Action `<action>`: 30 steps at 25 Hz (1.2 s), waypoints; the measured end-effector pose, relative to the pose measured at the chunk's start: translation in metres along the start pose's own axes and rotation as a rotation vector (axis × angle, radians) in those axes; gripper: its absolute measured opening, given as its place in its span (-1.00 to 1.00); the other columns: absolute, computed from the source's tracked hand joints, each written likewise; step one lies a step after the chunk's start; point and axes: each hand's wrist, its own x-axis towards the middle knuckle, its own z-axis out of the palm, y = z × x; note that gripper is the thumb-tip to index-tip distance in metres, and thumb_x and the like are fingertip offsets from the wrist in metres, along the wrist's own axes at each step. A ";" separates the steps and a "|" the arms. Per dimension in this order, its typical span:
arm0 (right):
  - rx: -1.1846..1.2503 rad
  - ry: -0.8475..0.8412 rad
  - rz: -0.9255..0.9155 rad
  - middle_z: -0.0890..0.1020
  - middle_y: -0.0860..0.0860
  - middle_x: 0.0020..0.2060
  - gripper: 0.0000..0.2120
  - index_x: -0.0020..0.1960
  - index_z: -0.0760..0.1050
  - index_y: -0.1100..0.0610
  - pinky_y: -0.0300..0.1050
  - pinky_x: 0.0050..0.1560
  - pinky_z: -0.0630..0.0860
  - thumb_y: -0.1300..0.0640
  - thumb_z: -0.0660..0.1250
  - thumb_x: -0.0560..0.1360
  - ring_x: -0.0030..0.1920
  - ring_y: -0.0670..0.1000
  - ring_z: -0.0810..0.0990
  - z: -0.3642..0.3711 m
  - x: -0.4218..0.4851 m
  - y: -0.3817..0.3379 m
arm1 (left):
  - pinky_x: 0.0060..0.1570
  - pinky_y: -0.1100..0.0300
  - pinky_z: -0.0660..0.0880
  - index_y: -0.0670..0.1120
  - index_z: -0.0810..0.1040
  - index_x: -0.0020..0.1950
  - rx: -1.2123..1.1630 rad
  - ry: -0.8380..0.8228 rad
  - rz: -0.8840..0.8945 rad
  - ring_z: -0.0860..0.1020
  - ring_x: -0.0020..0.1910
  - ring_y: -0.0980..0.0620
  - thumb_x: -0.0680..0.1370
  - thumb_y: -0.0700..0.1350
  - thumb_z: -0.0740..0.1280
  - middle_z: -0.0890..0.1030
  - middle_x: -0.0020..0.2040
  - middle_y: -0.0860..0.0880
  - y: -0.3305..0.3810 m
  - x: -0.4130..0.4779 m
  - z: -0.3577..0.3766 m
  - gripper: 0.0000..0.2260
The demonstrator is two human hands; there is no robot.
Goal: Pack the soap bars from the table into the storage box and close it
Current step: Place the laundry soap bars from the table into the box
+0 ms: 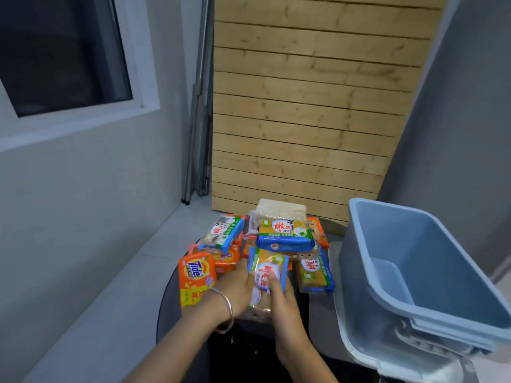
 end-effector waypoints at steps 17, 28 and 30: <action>-0.131 -0.200 -0.389 0.69 -0.02 0.11 -0.48 0.32 0.38 -0.15 0.07 0.09 0.61 -0.10 0.40 0.39 0.09 0.06 0.68 -0.109 -0.103 -0.187 | -0.20 0.39 0.53 0.29 0.52 0.06 -0.902 -0.004 0.579 0.65 -0.06 0.24 0.45 0.06 0.31 0.66 -0.02 0.28 0.173 -0.066 -0.013 -0.79; -0.130 0.018 0.153 0.71 0.13 0.02 -0.57 0.17 0.59 0.19 -0.07 -0.09 0.62 -0.09 0.36 0.45 -0.09 0.05 0.71 -0.195 0.048 -0.191 | 0.41 0.13 0.21 0.04 0.34 0.40 -0.752 -0.074 0.195 0.40 0.35 -0.02 0.59 0.15 0.00 0.44 0.38 -0.03 0.169 0.089 0.067 -0.57; -0.102 0.060 0.226 0.71 0.14 -0.01 -0.61 0.19 0.55 0.21 -0.09 -0.14 0.62 -0.05 0.31 0.52 -0.14 0.06 0.71 -0.192 0.072 -0.177 | 0.10 0.23 0.53 0.01 0.42 0.30 -0.819 -0.142 0.158 0.61 0.07 0.13 0.60 0.09 0.06 0.63 0.12 -0.01 0.166 0.100 0.078 -0.65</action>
